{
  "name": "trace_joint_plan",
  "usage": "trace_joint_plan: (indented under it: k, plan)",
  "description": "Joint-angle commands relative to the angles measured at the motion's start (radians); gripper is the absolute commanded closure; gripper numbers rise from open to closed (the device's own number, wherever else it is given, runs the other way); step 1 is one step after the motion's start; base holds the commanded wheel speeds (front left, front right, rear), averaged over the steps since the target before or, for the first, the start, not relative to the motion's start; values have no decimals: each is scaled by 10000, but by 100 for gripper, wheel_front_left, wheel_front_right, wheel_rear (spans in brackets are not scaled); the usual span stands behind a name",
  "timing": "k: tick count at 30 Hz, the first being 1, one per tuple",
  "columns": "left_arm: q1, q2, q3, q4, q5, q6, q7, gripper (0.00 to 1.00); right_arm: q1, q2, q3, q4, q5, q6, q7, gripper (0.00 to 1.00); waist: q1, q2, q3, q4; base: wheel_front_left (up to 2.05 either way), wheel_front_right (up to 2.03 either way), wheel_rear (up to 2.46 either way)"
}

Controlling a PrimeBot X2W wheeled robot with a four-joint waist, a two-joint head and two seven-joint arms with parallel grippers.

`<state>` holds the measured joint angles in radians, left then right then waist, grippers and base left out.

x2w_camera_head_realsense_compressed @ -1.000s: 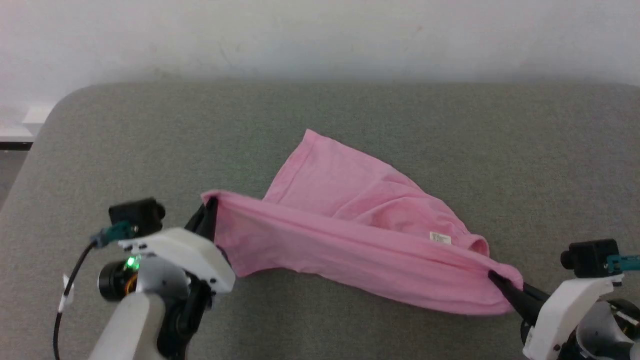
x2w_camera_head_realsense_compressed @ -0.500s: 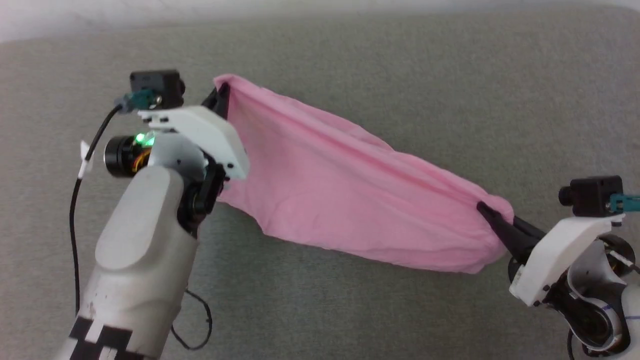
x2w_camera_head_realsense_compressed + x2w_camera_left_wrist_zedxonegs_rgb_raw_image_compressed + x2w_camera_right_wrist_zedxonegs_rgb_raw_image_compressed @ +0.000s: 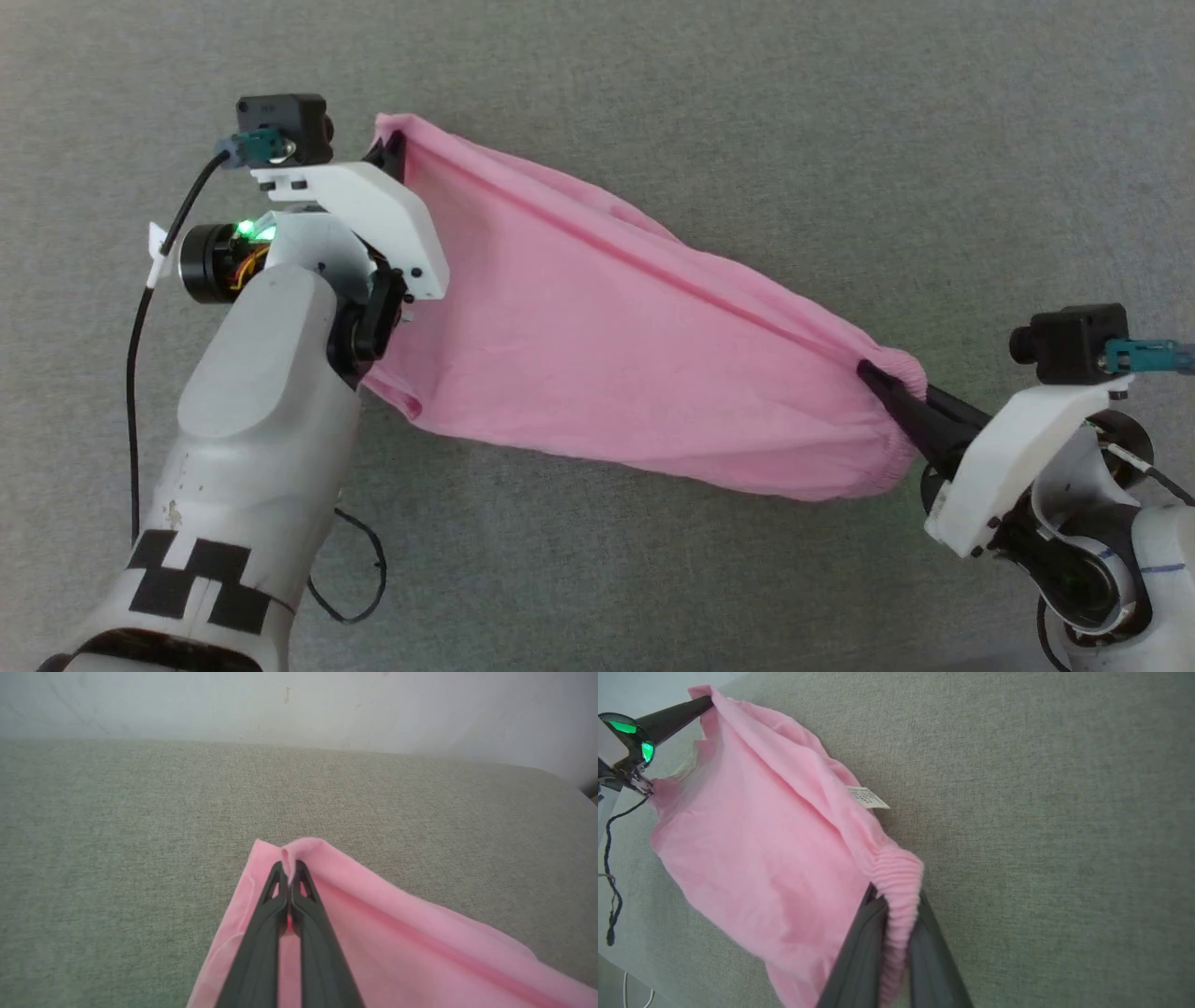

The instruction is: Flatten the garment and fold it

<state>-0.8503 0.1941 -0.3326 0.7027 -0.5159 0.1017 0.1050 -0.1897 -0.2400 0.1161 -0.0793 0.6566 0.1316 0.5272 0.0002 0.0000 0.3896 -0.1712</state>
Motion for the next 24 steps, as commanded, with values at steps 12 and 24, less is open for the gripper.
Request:
trace_joint_plan:
  k: [12,24]
  plan:
    - [-497,108,169,1007,-83,-53,-769,0,-31,-288,308,-355,355,-9,-743,0,-2,0,-142,136,0,0,0]
    - [933,603,-376,-963,877,-408,-3494,0,1645,476,-1269,-1584,-3165,-9,-620,0,-2,0,-1291,797,0,0,0]
